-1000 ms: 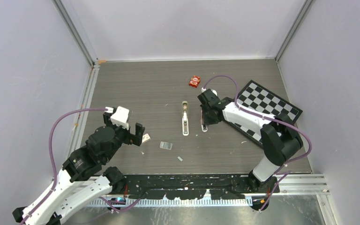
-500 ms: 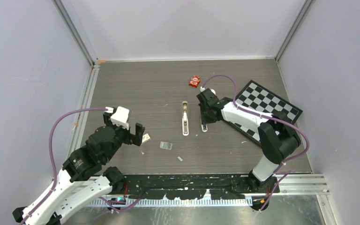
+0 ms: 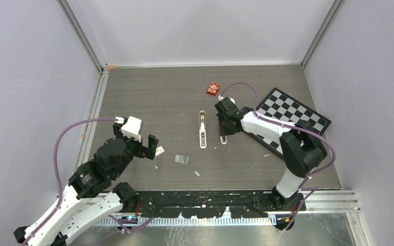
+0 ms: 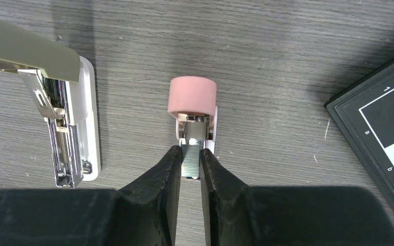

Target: Load the staples into the stapler

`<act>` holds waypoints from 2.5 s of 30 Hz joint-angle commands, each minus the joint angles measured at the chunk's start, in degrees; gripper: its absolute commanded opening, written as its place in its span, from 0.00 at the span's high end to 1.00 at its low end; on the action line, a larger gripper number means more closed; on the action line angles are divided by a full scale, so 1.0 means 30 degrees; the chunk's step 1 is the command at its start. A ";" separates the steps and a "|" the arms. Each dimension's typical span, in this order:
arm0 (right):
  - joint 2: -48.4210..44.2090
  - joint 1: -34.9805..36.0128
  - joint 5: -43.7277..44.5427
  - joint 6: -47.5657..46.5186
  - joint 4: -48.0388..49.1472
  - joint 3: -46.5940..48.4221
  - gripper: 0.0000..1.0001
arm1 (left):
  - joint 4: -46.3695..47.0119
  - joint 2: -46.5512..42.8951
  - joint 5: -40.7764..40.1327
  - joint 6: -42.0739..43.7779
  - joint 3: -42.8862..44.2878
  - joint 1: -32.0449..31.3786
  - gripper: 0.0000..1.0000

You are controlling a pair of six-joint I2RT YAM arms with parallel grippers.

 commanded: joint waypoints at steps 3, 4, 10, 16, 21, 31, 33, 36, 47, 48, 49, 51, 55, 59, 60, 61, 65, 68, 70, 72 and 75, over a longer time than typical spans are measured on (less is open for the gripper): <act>0.0130 -0.0018 0.0139 0.0119 0.0599 -0.0094 0.75 | 0.0726 0.0111 -0.0281 0.0333 -0.0062 0.0015 0.00; 0.0137 -0.0013 0.0139 0.0122 0.0606 -0.0120 0.75 | 0.0726 0.0089 -0.0281 0.0333 -0.0073 0.0015 0.00; 0.0197 0.0008 0.0194 0.0136 0.0618 -0.0212 0.75 | 0.0726 0.0044 -0.0280 0.0333 -0.0087 0.0027 0.00; 0.0285 -0.0001 0.0240 0.0079 0.0688 -0.0345 0.75 | 0.0720 0.0001 -0.0280 0.0333 -0.0087 0.0024 0.00; 0.0371 0.0006 0.0211 0.0093 0.0736 -0.0465 0.75 | 0.0710 -0.0014 -0.0280 0.0333 -0.0091 0.0031 0.00; 0.0511 -0.0008 0.0132 0.0177 0.0832 -0.0509 0.75 | 0.0740 0.0095 -0.0292 0.0341 -0.0105 0.0032 0.00; 0.0569 -0.0014 0.0123 0.0181 0.0885 -0.0524 0.75 | 0.0755 0.0101 -0.0310 0.0362 -0.0119 0.0032 0.00; 0.0625 0.0004 0.0194 0.0181 0.0954 -0.0592 0.75 | 0.0776 0.0118 -0.0310 0.0362 -0.0117 0.0032 0.00; 0.0756 0.0002 0.0251 0.0239 0.0900 -0.0721 0.76 | 0.0840 0.0126 -0.0202 0.0392 -0.0120 0.0031 0.00; 0.0754 0.0008 0.0249 0.0225 0.0886 -0.0693 0.75 | 0.0828 0.0112 -0.0220 0.0407 -0.0120 0.0017 0.00; 0.0761 0.0008 0.0241 0.0212 0.0846 -0.0645 0.75 | 0.0841 0.0103 -0.0222 0.0394 -0.0120 0.0008 0.00; 0.0699 0.0007 0.0270 0.0239 0.0785 -0.0604 0.74 | 0.0832 0.0104 -0.0208 0.0392 -0.0120 0.0028 0.00; 0.0622 0.0001 0.0298 0.0282 0.0519 -0.0511 0.74 | 0.0801 0.0111 -0.0201 0.0392 -0.0120 0.0024 0.00; 0.0513 0.0006 0.0307 0.0427 0.0428 -0.0535 0.71 | 0.0826 0.0105 -0.0221 0.0392 -0.0120 0.0032 0.00; 0.0451 0.0008 0.0299 0.0479 0.0413 -0.0538 0.71 | 0.0834 0.0110 -0.0215 0.0392 -0.0120 0.0013 0.00; 0.0386 0.0008 0.0266 0.0507 0.0403 -0.0538 0.71 | 0.0824 0.0107 -0.0244 0.0392 -0.0120 0.0029 0.00; -0.0035 0.0004 0.0134 0.0658 0.0182 -0.0489 0.70 | 0.0867 0.0146 -0.0240 0.0392 -0.0142 0.0028 0.00; -0.0582 0.0002 -0.0036 0.0848 0.0068 -0.0396 0.68 | 0.0870 0.0236 -0.0244 0.0421 -0.0150 0.0032 0.00; -0.0994 -0.0006 -0.0013 0.0971 0.0054 -0.0341 0.66 | 0.0839 0.0278 -0.0248 0.0421 -0.0121 0.0031 0.00; -0.1260 0.0003 0.0249 0.0972 -0.0070 -0.0157 0.64 | 0.0797 0.0278 -0.0248 0.0413 -0.0078 0.0017 0.00; -0.1435 -0.0010 0.0964 0.0806 -0.0238 -0.0013 0.61 | 0.0730 0.0215 -0.0266 0.0421 -0.0091 0.0017 0.00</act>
